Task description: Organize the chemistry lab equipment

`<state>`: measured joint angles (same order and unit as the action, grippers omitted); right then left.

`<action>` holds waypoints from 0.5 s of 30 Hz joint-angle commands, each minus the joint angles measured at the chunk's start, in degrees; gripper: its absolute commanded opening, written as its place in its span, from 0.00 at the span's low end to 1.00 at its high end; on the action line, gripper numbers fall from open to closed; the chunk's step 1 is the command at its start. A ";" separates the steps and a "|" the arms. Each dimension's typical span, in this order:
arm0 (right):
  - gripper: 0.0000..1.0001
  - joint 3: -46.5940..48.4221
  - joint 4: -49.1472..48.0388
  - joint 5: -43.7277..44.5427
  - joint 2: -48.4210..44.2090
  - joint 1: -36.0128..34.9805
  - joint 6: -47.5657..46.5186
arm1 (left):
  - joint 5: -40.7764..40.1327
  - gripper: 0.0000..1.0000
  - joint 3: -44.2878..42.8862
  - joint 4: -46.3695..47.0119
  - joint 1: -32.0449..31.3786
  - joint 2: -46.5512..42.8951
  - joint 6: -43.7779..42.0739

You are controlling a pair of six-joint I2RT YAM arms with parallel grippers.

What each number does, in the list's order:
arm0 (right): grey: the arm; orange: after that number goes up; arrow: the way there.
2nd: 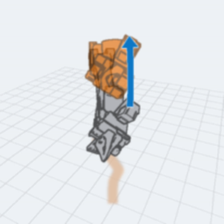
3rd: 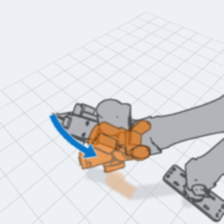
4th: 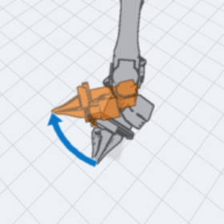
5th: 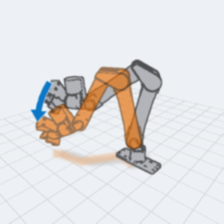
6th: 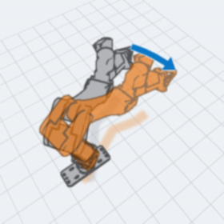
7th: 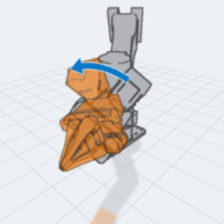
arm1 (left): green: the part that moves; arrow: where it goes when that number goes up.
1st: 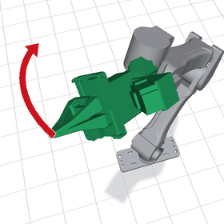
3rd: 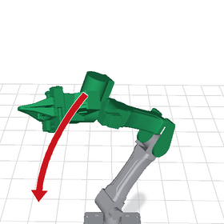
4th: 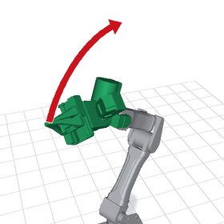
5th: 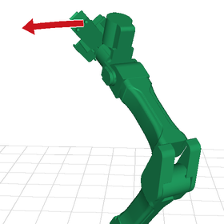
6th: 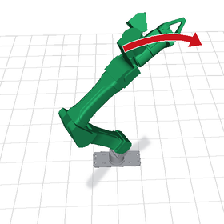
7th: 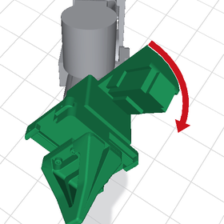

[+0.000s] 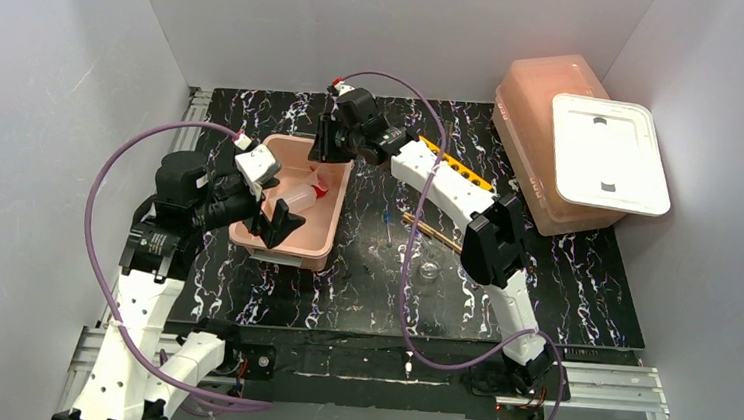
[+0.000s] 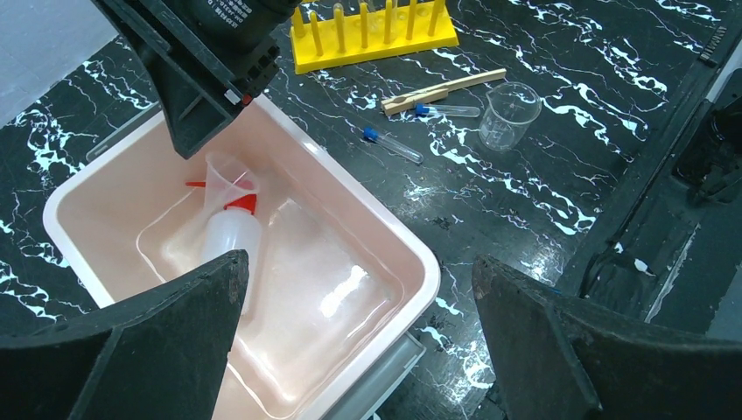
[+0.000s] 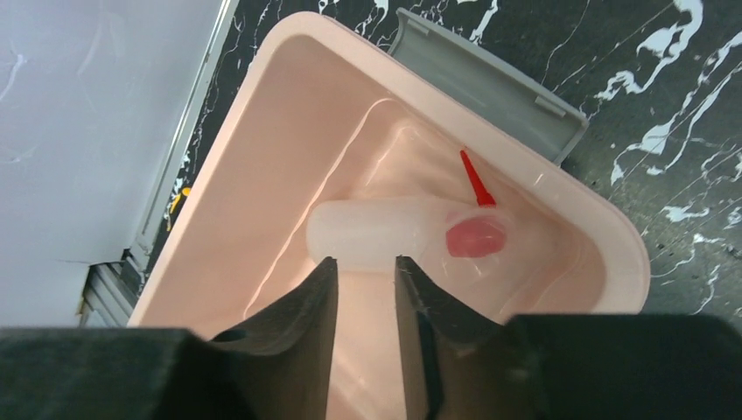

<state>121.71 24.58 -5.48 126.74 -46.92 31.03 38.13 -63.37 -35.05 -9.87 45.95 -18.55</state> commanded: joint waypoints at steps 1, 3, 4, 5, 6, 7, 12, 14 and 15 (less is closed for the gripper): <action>0.41 2.65 -3.14 2.12 -3.11 -0.50 -2.06 | 1.51 1.00 -1.59 -1.59 0.28 -1.04 -0.97; 0.42 2.37 -2.36 2.73 -5.32 -0.45 -3.40 | 1.32 1.00 -1.77 -1.69 0.24 -1.24 -0.99; 0.43 1.55 -2.01 3.09 -6.94 -0.41 -3.89 | 1.14 0.99 -1.77 -1.69 0.27 -1.34 -1.05; 0.43 0.30 -1.98 3.47 -9.25 -0.39 -4.60 | 0.82 0.99 -1.77 -1.69 0.29 -1.39 -1.04; 0.43 -1.89 -2.21 4.03 -11.93 -0.37 -5.36 | 0.10 0.99 -1.70 -1.72 0.29 -1.39 -0.91; 0.43 -4.49 -2.51 4.64 -14.97 -0.37 -6.29 | -0.55 0.99 -1.47 -1.69 0.29 -1.39 -0.85; 0.44 -19.46 1.67 10.95 -30.44 0.31 -11.86 | -6.98 1.00 0.51 -0.77 0.33 -0.33 -0.75; 0.45 -27.33 5.34 13.68 -36.40 0.73 -12.65 | -9.47 0.99 1.42 0.18 0.29 0.56 -0.59; 0.46 -31.10 6.73 15.10 -40.34 0.83 -12.92 | -10.42 0.99 1.79 0.67 0.32 1.03 -0.60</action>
<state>101.01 25.89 2.72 98.19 -46.85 22.39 33.21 -63.09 -35.46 -9.87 45.65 -18.92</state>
